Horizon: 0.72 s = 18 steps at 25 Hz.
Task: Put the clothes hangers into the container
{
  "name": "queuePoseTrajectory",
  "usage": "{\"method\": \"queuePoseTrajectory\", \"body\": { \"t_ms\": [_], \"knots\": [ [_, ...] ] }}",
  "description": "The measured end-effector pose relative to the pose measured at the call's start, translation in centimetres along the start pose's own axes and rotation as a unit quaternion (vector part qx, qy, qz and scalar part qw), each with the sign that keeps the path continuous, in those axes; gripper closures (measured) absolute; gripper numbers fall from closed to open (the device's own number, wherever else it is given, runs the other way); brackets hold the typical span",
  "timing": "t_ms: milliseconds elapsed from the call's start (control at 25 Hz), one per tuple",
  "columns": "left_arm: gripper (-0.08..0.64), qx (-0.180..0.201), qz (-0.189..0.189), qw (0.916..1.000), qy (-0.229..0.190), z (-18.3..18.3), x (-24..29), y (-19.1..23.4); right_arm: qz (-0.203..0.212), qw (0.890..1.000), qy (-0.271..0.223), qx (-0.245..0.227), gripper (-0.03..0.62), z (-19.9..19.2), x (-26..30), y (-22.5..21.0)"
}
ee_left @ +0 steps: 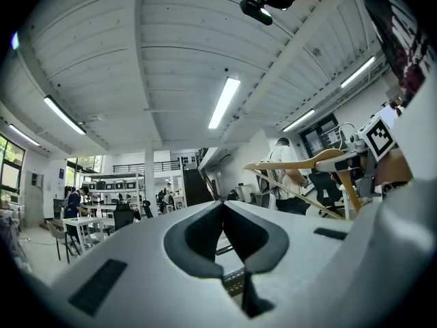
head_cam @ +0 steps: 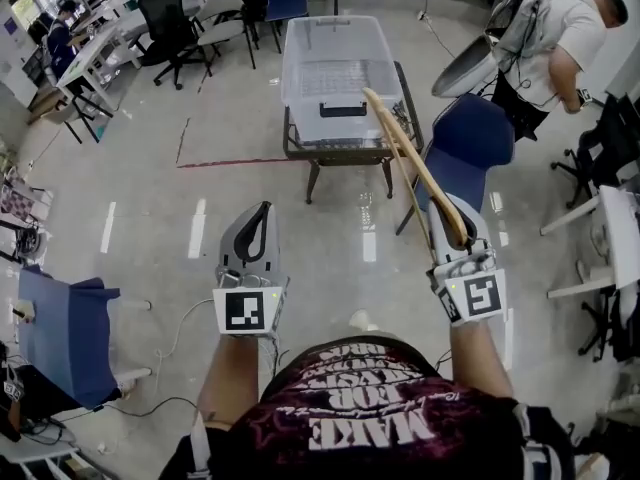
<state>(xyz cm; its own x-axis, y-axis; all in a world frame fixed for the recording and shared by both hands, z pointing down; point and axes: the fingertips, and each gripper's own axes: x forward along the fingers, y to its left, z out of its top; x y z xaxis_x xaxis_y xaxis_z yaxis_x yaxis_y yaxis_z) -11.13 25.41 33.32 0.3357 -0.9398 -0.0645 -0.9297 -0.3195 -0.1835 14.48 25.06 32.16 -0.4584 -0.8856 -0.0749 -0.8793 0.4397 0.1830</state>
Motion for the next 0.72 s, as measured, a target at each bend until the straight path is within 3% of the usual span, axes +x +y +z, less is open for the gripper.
{"method": "queuePoseTrajectory", "body": {
  "t_ms": [200, 360, 720],
  "knots": [
    [0.554, -0.003, 0.007, 1.0, -0.006, 0.9, 3.6, -0.6, 0.019, 1.0, -0.002, 0.005, 0.531, -0.9, 2.5, -2.8],
    [0.554, 0.016, 0.017, 0.9997, 0.0, 0.8, 5.0, -1.2, 0.029, 0.999, 0.002, 0.016, 0.531, -1.9, 4.1, -4.4],
    [0.554, 0.012, 0.037, 0.9988, 0.031, -0.9, 6.3, -0.1, 0.054, 0.998, 0.008, 0.029, 0.531, -3.2, 6.7, -4.8]
  ]
}}
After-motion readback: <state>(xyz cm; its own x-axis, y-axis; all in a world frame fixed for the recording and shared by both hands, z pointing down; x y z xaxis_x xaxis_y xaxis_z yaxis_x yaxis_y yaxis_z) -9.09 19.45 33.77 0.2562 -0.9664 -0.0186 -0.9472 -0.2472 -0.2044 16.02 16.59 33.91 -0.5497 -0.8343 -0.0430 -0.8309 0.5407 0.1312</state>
